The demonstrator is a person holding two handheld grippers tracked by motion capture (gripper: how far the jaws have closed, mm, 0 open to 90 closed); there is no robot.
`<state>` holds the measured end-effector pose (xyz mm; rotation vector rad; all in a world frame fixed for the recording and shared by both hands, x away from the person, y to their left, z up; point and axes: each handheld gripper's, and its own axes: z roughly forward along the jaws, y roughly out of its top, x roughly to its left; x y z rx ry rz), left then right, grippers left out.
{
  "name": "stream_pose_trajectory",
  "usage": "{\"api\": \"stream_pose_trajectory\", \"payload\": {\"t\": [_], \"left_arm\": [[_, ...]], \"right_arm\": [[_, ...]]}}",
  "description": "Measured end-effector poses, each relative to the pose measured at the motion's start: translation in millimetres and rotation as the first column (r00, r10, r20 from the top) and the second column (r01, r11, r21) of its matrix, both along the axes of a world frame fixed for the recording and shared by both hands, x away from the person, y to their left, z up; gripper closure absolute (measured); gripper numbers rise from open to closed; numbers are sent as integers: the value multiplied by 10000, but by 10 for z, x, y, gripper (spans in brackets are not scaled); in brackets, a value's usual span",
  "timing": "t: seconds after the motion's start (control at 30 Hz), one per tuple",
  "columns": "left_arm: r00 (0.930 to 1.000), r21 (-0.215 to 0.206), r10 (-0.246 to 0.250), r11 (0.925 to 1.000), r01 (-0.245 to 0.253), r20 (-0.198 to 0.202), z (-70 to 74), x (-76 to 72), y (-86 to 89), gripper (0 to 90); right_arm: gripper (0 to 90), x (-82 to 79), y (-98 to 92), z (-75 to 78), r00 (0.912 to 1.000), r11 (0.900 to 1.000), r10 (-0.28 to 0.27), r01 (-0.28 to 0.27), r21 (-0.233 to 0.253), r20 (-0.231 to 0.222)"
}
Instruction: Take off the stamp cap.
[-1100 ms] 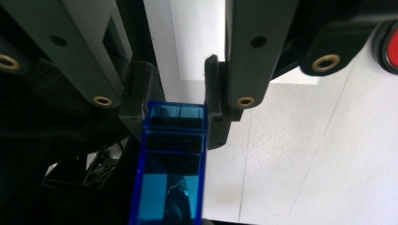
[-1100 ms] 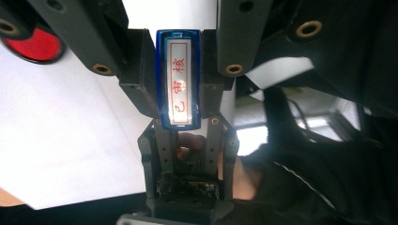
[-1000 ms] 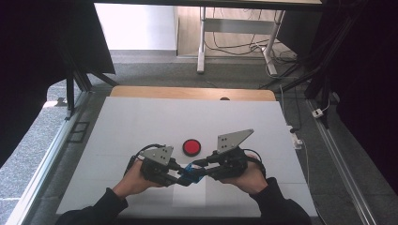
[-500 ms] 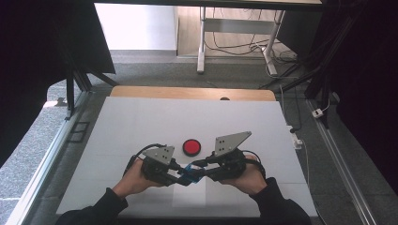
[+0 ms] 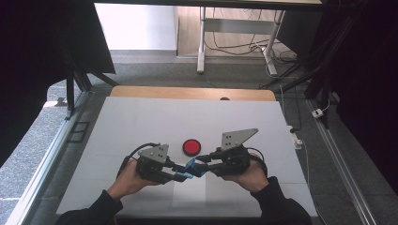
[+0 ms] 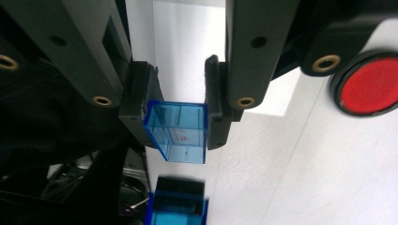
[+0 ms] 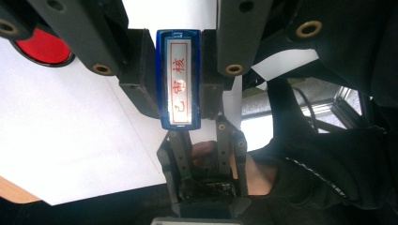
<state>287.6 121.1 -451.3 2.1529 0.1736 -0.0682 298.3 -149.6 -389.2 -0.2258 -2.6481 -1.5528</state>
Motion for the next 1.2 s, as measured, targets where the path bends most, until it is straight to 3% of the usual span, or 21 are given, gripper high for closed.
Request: {"api": "stream_pose_trajectory", "payload": {"t": [0.2,0.47,0.73,0.9,1.07,1.2], "left_arm": [[9955,126,942,9955,-941,-108,45,-36,106,685],[9754,436,2198,9747,-2191,-142,113,-136,270,686],[9474,285,3154,9489,-3142,-548,112,-235,488,686],[9242,475,3785,9253,-3763,-509,100,-346,591,687],[9014,378,4291,9032,-4275,-578,101,-453,711,686],[8797,410,4727,8812,-4710,-515,89,-544,815,686]], "right_arm": [[714,10,-35,13,9992,9994,-319,317,105,241],[714,14,-64,19,9978,9984,-560,558,62,342],[714,15,-75,16,9956,9968,-799,799,23,498],[714,16,-71,7,9940,9953,-958,965,-112,521],[714,12,-67,-2,9925,9945,-1010,1026,-198,685],[714,15,-65,-11,9910,9937,-1085,1104,-207,787]]}}
